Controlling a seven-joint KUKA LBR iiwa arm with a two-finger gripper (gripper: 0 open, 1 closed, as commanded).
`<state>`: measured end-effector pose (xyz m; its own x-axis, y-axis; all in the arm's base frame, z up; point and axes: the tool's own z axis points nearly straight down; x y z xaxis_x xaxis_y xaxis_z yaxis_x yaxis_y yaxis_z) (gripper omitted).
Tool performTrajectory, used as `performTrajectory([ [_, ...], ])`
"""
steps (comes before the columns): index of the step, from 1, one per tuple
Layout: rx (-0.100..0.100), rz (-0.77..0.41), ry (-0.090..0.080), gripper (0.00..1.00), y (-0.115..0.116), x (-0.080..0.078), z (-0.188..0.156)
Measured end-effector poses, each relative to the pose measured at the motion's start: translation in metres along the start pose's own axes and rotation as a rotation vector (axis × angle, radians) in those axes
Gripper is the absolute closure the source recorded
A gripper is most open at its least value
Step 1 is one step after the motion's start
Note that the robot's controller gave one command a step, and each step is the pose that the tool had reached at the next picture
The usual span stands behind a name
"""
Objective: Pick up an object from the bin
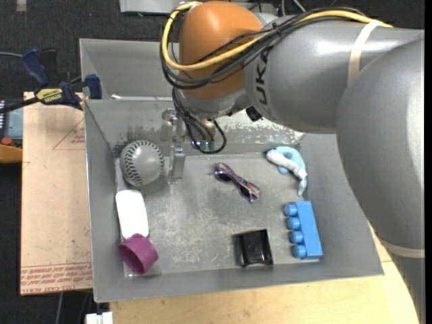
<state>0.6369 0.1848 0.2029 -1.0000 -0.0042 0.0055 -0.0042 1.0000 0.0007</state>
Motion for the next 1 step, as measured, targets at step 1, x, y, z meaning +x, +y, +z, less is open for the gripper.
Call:
performTrajectory([
  [1,-0.001,0.004,-0.007,0.00,-0.0014,-0.0014,-0.0057],
])
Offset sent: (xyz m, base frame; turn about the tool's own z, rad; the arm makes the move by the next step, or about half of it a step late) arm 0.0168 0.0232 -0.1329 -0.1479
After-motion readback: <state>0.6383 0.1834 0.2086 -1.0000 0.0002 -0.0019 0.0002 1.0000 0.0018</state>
